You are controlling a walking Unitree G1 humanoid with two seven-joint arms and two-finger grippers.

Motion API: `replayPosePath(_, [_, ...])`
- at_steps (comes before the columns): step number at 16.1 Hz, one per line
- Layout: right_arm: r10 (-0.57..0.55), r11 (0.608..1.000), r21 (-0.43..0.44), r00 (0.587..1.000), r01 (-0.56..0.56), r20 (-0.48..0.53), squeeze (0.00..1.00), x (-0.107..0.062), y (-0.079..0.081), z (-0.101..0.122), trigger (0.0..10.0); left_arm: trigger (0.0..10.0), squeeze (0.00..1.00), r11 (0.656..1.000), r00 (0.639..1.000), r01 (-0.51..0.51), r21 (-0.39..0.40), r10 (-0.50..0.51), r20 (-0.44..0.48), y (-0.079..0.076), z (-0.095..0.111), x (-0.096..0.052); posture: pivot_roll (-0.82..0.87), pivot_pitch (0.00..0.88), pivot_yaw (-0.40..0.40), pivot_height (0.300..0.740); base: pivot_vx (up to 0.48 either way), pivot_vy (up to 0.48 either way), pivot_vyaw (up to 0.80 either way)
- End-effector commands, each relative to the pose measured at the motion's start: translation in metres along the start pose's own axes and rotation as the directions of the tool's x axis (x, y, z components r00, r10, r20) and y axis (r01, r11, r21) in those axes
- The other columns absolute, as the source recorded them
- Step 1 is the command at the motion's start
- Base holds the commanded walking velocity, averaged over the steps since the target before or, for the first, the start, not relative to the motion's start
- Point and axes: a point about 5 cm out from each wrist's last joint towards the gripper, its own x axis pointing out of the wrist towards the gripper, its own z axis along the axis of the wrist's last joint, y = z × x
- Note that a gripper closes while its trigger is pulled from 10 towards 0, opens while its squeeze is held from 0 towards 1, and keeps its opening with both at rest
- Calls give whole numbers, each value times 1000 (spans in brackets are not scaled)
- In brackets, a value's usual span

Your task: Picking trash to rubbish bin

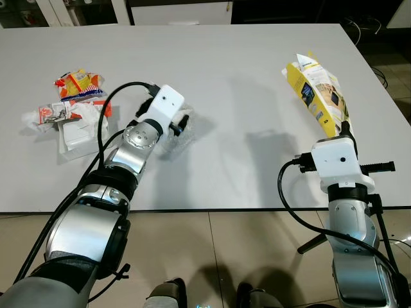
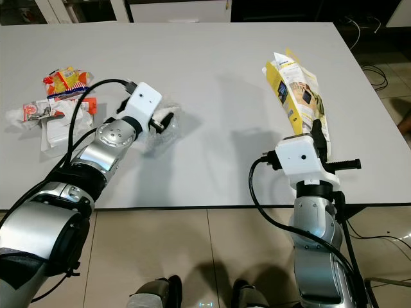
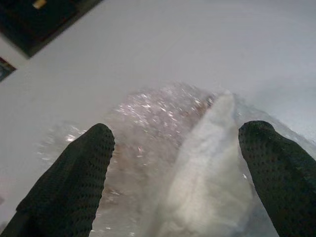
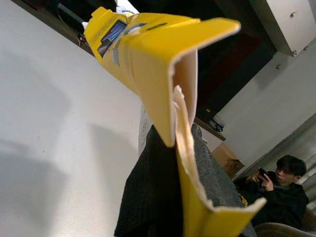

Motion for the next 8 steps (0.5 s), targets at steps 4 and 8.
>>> replayPosePath(4, [-1, 1000, -5, 1000, 1, -10, 0, -3, -4, -2, 10000, 10000, 0, 994, 995, 94, 53, -92, -38, -4, 4, 2, 105, 168, 2, 740, 0, 0, 0])
replayPosePath(8, [8, 1000, -6, 1000, -8, -8, 0, -4, -3, -2, 10000, 10000, 0, 987, 994, 95, 130, -88, -60, -2, 2, 2, 103, 173, -8, 740, 0, 0, 0])
